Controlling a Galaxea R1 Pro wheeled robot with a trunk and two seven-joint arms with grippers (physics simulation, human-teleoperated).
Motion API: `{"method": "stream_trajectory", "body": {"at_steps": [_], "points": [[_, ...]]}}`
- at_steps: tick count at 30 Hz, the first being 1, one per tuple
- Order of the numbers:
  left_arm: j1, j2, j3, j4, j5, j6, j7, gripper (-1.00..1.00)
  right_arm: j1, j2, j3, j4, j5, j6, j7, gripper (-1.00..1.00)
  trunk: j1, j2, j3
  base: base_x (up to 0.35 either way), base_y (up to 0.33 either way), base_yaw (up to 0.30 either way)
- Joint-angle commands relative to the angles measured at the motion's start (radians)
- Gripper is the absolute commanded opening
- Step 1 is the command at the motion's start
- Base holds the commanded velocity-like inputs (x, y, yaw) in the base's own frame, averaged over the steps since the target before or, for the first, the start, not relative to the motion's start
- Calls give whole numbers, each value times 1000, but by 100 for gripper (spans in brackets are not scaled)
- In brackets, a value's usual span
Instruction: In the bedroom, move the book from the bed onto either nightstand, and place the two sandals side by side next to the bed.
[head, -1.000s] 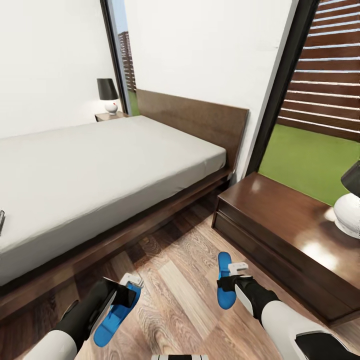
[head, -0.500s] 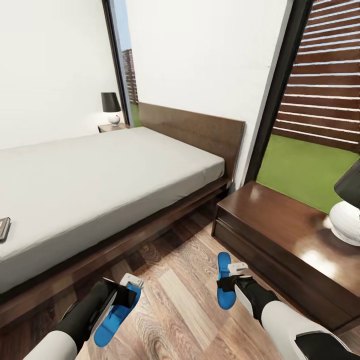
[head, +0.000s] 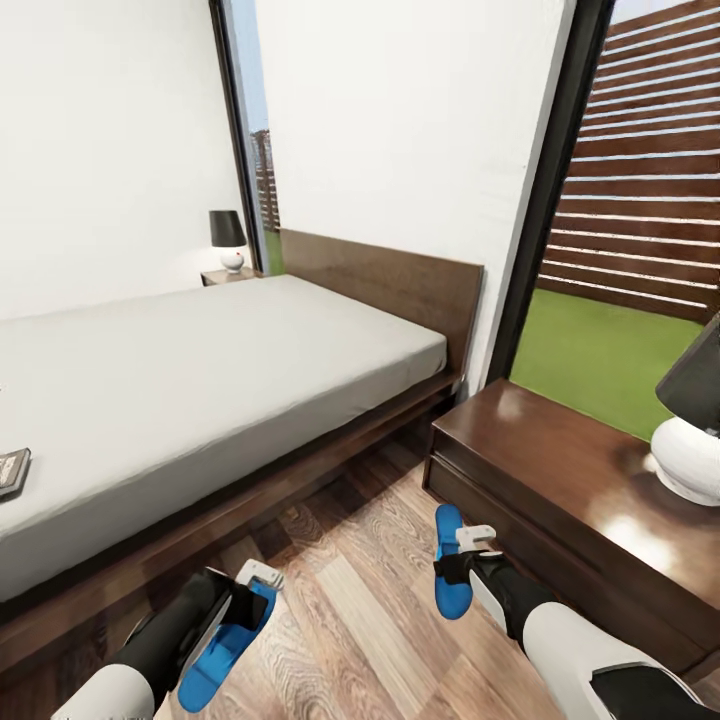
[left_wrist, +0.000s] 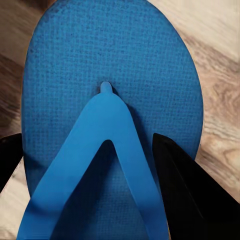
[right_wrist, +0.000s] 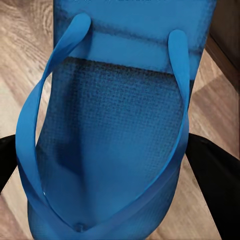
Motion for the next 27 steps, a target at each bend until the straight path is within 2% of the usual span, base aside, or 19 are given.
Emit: {"method": "stream_trajectory", "body": {"at_steps": [1, 7, 27], "points": [[-7, 0, -3, 0, -12, 2, -6, -100, 0, -1, 6, -2, -2, 6, -1, -100, -1, 0, 3, 0, 0, 0], [-29, -17, -10, -1, -17, 8, -2, -100, 0, -27, 6, -3, -4, 5, -1, -100, -3, 1, 26, 0, 0, 0], [-35, -21, -4, 5, -15, 2, 1, -100, 0, -29, 7, -4, -5, 4, -1, -100, -12, 6, 104, 0, 0, 0]]}}
